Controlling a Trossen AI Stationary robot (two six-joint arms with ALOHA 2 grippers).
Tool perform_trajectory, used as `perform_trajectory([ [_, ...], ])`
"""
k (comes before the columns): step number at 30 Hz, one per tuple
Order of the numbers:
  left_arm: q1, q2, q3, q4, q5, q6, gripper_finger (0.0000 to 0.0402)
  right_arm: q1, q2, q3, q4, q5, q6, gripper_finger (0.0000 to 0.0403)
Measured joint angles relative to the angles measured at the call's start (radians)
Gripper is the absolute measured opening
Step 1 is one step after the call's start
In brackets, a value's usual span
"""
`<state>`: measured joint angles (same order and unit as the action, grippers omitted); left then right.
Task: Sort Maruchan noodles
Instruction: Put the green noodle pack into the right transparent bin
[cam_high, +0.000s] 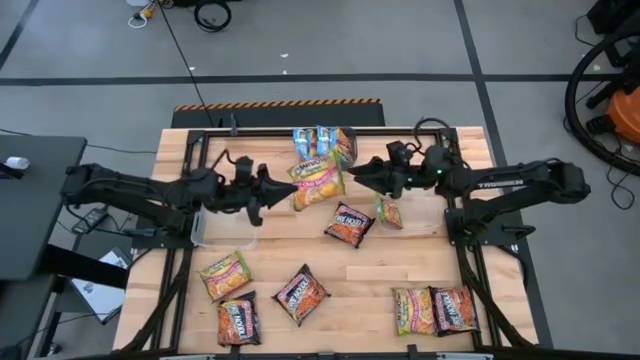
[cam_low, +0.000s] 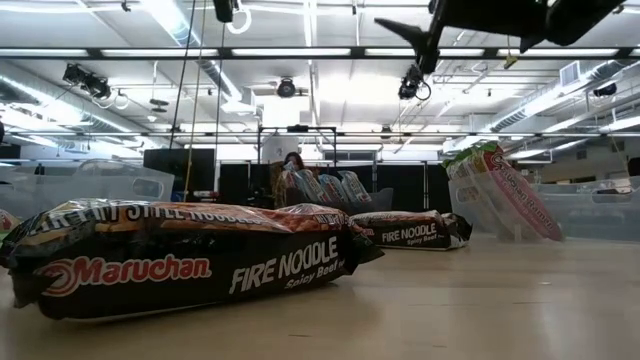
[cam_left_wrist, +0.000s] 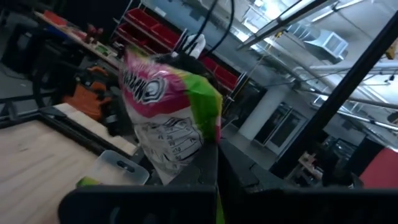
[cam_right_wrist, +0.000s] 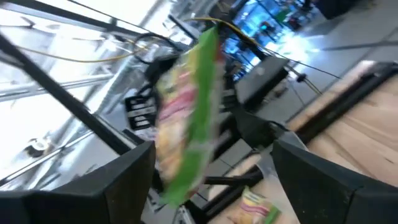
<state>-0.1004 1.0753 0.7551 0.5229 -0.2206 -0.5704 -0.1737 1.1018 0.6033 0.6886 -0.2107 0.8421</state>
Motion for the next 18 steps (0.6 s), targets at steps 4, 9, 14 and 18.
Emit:
perform_trajectory([
  [4,-0.001,0.056,0.0,0.056,0.0,0.005,0.0,0.024,0.031,0.0,0.051,0.007,0.003,0.0314],
  [9,-0.005,0.114,0.0,0.134,-0.001,0.006,0.0,0.042,0.043,0.0,0.087,0.027,0.004,0.029],
  [14,-0.005,0.148,0.0,0.173,0.0,0.006,0.0,0.054,0.042,0.0,0.09,0.071,0.011,0.0236],
  [18,-0.005,0.169,0.0,0.192,0.006,0.0,0.0,0.056,0.042,0.0,0.089,0.099,0.023,0.0181],
])
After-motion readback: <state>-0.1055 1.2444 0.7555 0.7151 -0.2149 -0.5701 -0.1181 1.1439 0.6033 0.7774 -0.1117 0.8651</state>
